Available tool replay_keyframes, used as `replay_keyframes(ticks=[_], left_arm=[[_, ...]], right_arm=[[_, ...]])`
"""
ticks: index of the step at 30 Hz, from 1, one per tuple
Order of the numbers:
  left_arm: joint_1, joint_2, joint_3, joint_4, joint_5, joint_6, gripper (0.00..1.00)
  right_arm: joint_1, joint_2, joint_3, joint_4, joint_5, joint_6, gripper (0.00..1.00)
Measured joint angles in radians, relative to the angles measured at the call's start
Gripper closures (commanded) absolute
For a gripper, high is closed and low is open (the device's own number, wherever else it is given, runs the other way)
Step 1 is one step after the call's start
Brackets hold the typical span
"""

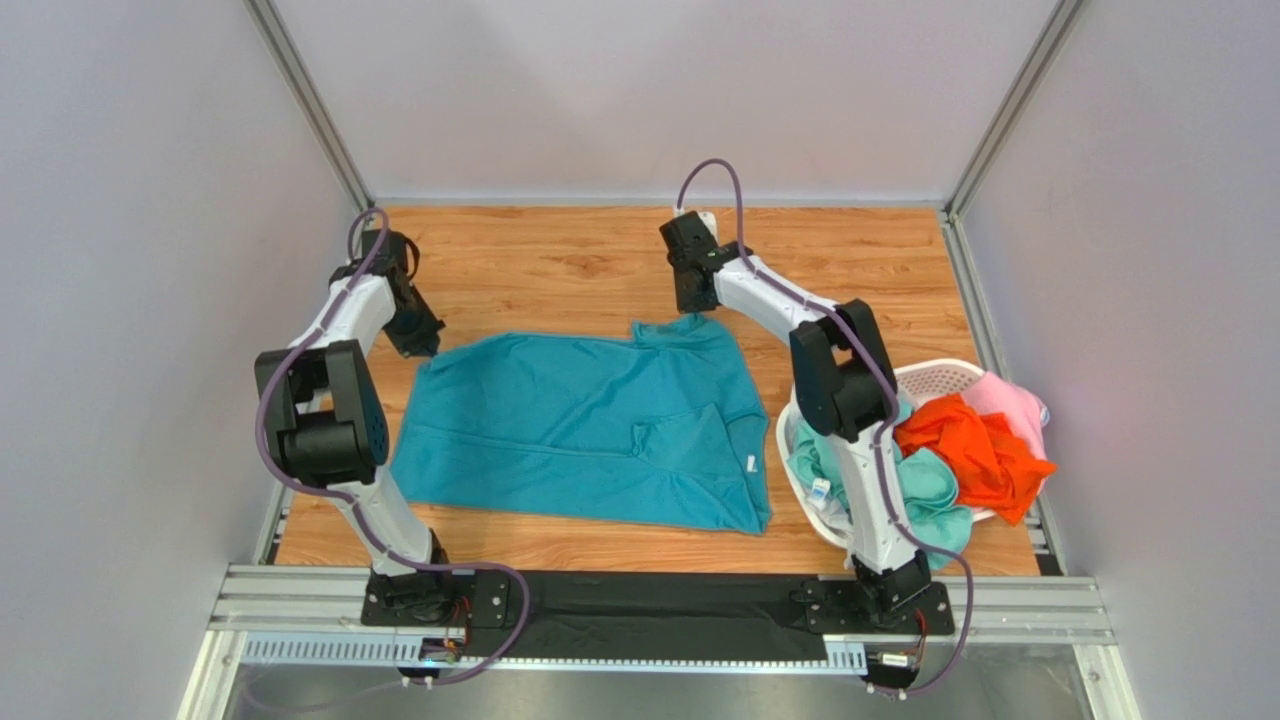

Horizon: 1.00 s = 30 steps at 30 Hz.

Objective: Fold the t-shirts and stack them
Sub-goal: Fold the tshirt

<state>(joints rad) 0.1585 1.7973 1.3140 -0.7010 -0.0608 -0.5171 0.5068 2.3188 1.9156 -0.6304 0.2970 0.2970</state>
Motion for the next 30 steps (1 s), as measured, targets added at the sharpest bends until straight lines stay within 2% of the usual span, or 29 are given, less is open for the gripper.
replay_keyframes(ticks=[10, 18, 30], left_arm=[[0.000, -0.094, -0.053, 0.014, -0.013, 0.004, 1.00], [0.000, -0.200, -0.142, 0.018, -0.056, 0.003, 1.00], [0.005, -0.289, -0.214, 0.024, -0.121, 0.003, 1.00]], right_arm=[[0.082, -0.441, -0.412, 0.129, 0.006, -0.014, 1.00], [0.139, -0.686, -0.648, 0.141, 0.005, -0.009, 1.00], [0.196, -0.959, -0.835, 0.081, -0.016, 0.014, 1.00]])
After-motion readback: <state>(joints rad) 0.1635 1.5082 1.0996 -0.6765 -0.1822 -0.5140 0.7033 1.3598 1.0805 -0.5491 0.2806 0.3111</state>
